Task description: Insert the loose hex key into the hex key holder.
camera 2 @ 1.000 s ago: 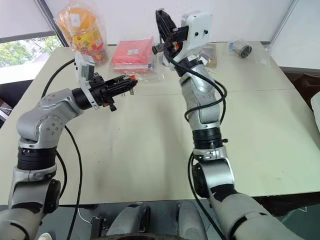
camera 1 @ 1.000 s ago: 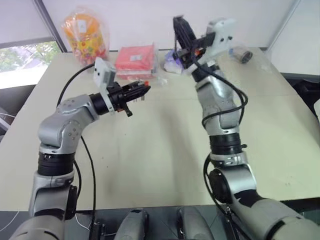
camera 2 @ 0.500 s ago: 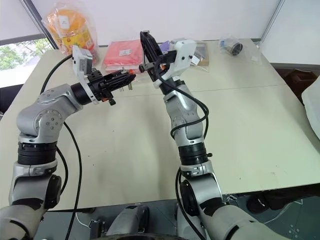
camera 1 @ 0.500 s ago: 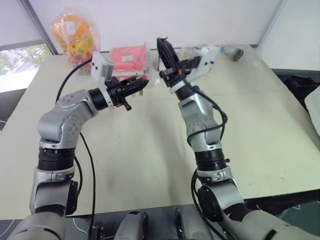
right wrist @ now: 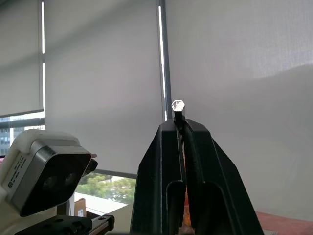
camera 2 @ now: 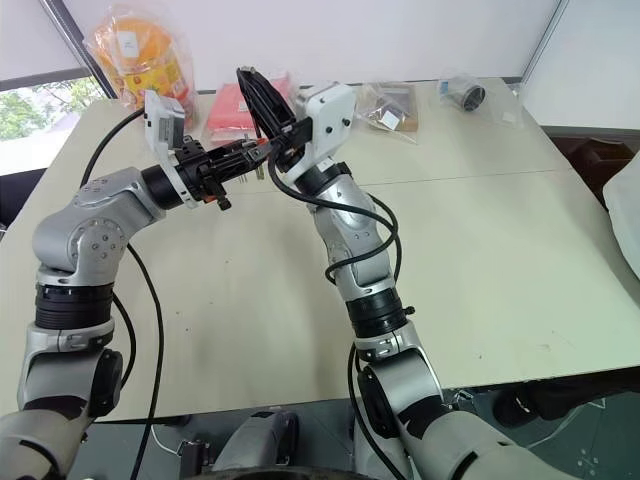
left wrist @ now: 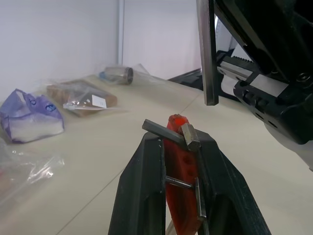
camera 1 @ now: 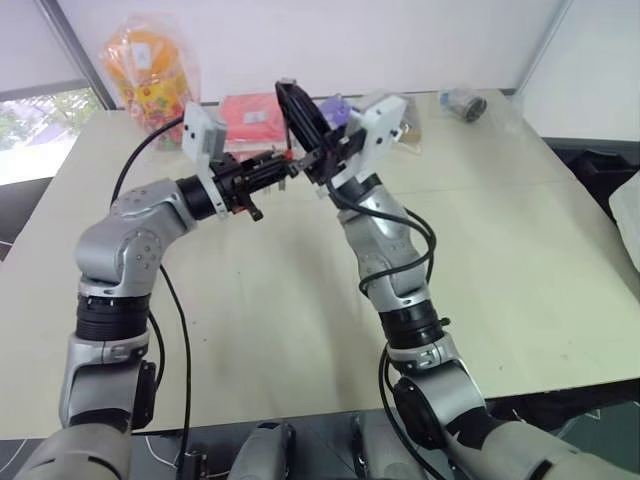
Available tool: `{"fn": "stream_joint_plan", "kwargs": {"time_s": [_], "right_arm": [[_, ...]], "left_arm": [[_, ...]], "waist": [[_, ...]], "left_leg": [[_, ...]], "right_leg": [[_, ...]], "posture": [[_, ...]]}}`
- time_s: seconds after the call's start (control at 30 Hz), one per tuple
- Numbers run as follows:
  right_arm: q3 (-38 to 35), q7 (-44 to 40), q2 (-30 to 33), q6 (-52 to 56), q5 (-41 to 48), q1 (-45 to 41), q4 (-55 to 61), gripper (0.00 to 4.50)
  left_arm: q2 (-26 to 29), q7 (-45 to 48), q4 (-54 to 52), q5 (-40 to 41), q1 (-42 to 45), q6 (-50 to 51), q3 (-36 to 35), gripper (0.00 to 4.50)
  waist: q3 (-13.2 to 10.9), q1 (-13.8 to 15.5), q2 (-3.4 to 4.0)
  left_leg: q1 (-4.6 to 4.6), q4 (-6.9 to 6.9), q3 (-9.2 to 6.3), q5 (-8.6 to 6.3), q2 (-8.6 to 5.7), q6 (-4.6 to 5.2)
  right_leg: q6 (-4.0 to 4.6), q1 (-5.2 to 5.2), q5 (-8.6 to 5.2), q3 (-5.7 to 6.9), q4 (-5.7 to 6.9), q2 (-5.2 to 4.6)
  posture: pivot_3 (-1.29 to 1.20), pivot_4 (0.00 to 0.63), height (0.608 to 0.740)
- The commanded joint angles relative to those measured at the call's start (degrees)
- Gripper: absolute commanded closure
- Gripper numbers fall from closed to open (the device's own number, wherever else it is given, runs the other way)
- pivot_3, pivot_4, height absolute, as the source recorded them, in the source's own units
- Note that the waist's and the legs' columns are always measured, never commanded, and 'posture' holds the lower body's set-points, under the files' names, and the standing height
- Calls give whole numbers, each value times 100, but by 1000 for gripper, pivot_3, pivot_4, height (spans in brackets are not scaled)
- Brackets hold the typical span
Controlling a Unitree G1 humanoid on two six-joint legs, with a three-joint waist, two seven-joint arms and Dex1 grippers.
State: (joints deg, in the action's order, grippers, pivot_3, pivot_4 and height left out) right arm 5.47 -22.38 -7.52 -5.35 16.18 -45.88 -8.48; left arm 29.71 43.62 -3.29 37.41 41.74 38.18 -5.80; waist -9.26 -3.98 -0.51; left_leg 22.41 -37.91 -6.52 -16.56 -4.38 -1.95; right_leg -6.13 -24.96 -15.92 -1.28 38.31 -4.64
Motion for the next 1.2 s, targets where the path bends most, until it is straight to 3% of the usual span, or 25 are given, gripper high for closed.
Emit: {"fn": "stream_joint_plan", "kwargs": {"time_s": [0.03,1.2], "right_arm": [[38,-16,-133,-191,-49,-170,7,4462],[-15,-40,-123,-523,-244,-263,-454,4462]], "left_arm": [[50,-2,-204,81,95,-19,-169,4340],[27,-67,-252,390,213,232,-325,4340]], "waist": [[0,1,0],[0,-1,0]], "left_leg": [[0,0,0,0,0,0],[0,0,0,0,0,0]], "right_leg": [[0,0,0,0,0,0],[0,0,0,0,0,0]], "posture": [[0,150,740],[0,150,740]]}}
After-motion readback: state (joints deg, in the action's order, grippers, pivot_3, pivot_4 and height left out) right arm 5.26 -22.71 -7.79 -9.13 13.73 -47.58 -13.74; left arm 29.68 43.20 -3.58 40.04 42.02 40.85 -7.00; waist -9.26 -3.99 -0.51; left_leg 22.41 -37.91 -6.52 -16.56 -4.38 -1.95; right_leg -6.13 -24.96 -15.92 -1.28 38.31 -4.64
